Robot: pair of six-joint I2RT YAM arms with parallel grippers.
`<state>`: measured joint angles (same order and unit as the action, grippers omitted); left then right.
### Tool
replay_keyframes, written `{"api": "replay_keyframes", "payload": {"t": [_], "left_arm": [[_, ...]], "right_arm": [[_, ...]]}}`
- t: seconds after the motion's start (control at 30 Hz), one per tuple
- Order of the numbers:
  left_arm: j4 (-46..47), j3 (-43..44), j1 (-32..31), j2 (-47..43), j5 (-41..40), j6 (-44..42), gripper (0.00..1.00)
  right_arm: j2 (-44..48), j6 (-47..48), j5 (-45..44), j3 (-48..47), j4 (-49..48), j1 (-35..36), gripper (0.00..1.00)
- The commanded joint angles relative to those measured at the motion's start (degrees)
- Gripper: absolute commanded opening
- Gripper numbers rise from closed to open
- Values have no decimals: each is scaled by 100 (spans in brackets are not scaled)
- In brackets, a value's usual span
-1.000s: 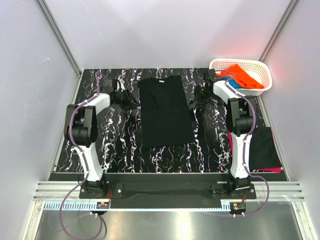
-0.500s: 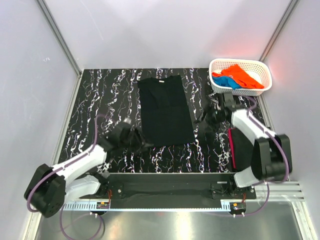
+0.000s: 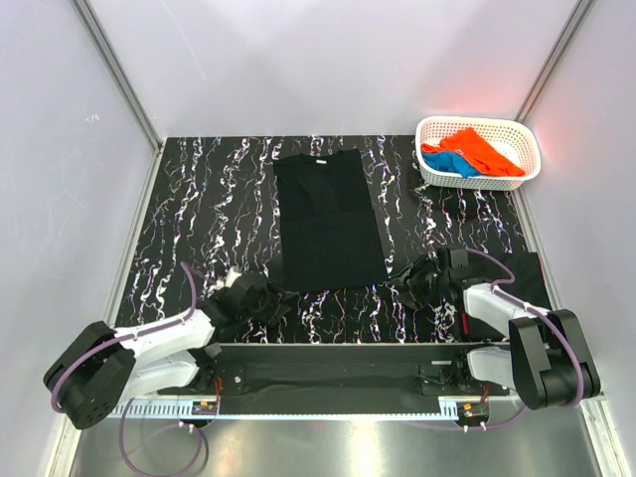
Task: Fold and stack the t-shirts
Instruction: Fold the tshirt
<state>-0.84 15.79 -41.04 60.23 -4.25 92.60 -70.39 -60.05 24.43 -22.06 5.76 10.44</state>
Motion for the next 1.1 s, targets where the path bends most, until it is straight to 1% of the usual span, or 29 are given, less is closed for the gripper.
{"api": "replay_keyframes", "payload": {"t": [0.0, 0.03, 0.17, 0.2, 0.27, 0.37, 0.47, 0.87, 1.07], "left_arm": [[662, -383, -124, 138, -594, 1022, 57], [725, -506, -141, 156, -681, 1285, 53], [787, -498, -291, 305, -989, 1594, 51], [822, -498, -352, 358, -1051, 1656, 50], [997, -551, -405, 551, -1139, 1866, 47], [1305, -691, -537, 770, -1244, 2235, 46], [1368, -823, -669, 824, -1359, 2596, 46], [1595, -1280, -722, 938, -1614, 3133, 42], [1710, -1263, -713, 1131, -1632, 3151, 42]], "right_arm": [[140, -647, -271, 263, -1155, 99, 59], [140, -666, -437, 281, -1191, 142, 58], [96, -1043, -789, 641, -1646, 301, 57], [52, -1235, -851, 799, -1770, 310, 57], [-44, -1316, -1009, 888, -2016, 345, 56], [-124, -1316, -1220, 827, -1825, 424, 53], [-150, -1351, -1387, 827, -1780, 468, 51], [-826, -1325, -1476, 712, -2079, 565, 49], [-757, -1334, -1432, 712, -1930, 609, 47]]}}
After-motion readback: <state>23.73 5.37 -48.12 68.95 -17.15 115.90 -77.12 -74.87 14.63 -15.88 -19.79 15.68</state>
